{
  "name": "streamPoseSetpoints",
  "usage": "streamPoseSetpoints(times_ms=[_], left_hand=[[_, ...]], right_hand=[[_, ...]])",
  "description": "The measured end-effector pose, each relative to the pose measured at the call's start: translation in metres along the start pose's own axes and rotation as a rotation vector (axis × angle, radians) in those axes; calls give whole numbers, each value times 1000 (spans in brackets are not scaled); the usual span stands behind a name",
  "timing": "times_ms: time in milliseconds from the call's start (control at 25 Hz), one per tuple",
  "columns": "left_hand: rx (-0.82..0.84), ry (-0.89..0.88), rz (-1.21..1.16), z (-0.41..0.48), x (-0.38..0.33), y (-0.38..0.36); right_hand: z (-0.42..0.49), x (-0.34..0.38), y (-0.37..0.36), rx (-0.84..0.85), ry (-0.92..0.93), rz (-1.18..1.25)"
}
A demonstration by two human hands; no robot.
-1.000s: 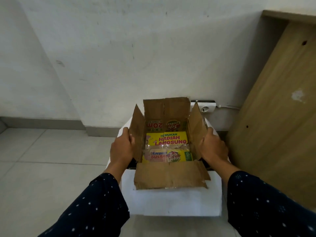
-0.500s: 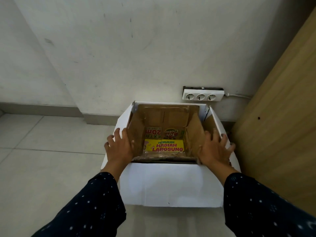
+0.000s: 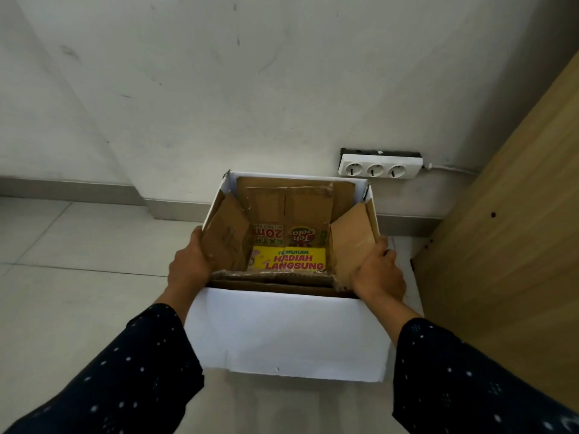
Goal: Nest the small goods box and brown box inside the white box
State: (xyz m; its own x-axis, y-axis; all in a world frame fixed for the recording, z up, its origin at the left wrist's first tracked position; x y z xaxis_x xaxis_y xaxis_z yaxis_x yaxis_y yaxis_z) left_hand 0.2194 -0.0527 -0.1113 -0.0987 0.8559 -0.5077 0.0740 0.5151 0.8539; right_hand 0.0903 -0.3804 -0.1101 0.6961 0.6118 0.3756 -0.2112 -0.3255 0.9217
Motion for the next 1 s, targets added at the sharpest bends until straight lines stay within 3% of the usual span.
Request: streamPoseSetpoints(times_ms=[640,840,1000], left_hand=[[-13,-34,23,54,13,13],[21,12,-137,44,11,25],[-43,-34,-10,15,0,52]], right_hand=[[29,48,-22,-47,6,-38],[29,45,-16,106,-30,-28],[13,52,11,229,-51,-80]])
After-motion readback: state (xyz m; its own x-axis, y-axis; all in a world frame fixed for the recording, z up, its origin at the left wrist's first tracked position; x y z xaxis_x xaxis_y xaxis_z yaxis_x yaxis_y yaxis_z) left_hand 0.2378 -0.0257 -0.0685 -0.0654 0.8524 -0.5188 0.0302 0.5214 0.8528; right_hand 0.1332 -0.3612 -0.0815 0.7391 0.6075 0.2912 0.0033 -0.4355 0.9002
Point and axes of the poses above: each hand's wrist, its own z-axis towards the middle knuckle, its own y-axis out of the back of the hand, x = y × z, the point moved 5 cm from there along z, towards the middle knuckle, and after that the axes turned 3 degrees about -x, right-handed, at the moved point
